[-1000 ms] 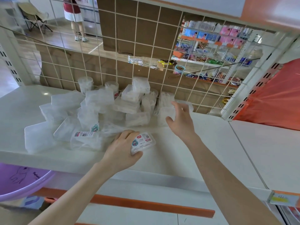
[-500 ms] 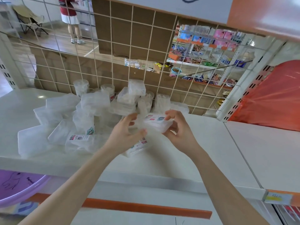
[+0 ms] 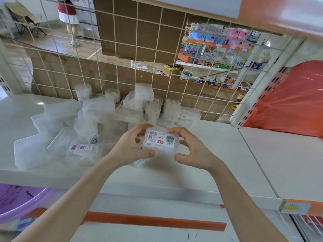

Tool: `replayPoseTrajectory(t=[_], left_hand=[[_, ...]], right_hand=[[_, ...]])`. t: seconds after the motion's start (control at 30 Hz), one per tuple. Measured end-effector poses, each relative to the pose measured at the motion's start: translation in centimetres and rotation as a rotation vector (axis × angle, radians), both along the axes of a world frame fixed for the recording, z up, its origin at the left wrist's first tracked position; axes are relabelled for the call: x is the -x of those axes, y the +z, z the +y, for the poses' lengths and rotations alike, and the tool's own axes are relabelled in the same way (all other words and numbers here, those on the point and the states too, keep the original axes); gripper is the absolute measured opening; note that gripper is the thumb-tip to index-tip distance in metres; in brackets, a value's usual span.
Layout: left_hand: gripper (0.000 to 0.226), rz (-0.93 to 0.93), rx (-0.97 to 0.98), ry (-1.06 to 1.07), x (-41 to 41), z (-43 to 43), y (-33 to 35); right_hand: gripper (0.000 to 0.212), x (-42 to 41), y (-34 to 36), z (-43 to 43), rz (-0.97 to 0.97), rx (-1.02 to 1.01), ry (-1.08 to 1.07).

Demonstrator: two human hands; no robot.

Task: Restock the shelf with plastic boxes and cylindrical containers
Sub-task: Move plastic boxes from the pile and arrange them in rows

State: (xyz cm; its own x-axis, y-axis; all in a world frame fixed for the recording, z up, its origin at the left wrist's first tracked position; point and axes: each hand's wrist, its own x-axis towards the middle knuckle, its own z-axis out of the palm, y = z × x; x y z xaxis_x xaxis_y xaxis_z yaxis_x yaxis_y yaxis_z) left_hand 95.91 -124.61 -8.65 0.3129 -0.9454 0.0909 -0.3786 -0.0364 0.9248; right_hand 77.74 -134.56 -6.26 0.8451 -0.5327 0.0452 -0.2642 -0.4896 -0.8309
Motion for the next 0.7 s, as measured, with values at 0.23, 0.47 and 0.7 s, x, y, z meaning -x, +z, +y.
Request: replayPoseTrajectory(t=[0.23,0.47,0.7], left_hand=[[0.063,0.128,0.002,0.111,0.5,-0.2,0.3],[0.022,0.722,-0.091,0.146,3.5,-0.3,0.9],[0.02,0.405,-0.161,0.17,1.4,-0.2,1.0]], right_hand=[[0.046,-1.2,-0.4,0.3,-0.103,0.05,-0.22],[0.057,-3.0,-1.9,2.1,-0.147,0.409,-0.37],[0.052,-1.5,-1.8,1.6,-0.099,0.375,-0.252]])
